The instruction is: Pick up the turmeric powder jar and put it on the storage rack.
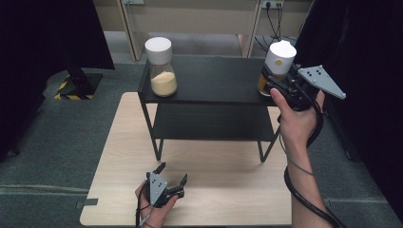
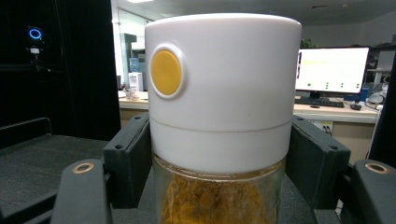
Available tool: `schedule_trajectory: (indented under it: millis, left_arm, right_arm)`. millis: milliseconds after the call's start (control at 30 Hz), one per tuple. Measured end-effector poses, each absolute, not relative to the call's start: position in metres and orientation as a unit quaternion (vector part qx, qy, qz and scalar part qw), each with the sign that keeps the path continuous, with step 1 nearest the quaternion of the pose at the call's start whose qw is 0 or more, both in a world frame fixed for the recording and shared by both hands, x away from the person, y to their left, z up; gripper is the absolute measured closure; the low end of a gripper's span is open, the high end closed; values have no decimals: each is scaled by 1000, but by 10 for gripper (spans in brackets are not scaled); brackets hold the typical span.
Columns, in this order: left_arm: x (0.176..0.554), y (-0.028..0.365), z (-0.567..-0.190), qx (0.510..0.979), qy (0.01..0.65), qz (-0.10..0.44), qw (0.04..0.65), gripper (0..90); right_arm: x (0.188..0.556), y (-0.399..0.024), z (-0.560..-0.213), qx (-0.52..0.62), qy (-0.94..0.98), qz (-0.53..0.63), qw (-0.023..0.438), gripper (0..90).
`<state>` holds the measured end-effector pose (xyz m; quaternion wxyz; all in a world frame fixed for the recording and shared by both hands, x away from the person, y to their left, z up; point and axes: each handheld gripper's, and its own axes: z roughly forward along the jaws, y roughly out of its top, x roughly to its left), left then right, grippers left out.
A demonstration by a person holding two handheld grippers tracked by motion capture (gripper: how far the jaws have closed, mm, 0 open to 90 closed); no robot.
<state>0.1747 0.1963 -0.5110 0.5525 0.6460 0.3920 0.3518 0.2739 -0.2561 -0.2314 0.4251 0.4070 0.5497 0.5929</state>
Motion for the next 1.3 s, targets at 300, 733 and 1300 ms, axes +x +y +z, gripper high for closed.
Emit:
schedule_trajectory:
  millis: [300,733,1300]
  left_arm:
    - [175,196,-511,647,391,351,552,113]
    - [175,197,-511,648,391,351,552,112]
    - [174,196,-511,648,389,352,552,112]
  right_arm:
    - [276,-256,-231,406,551,593,424,302]
    - [270,-251,-229,405,554,586,431,141]
    - [246,-255,-238,387,565,587,431,115]
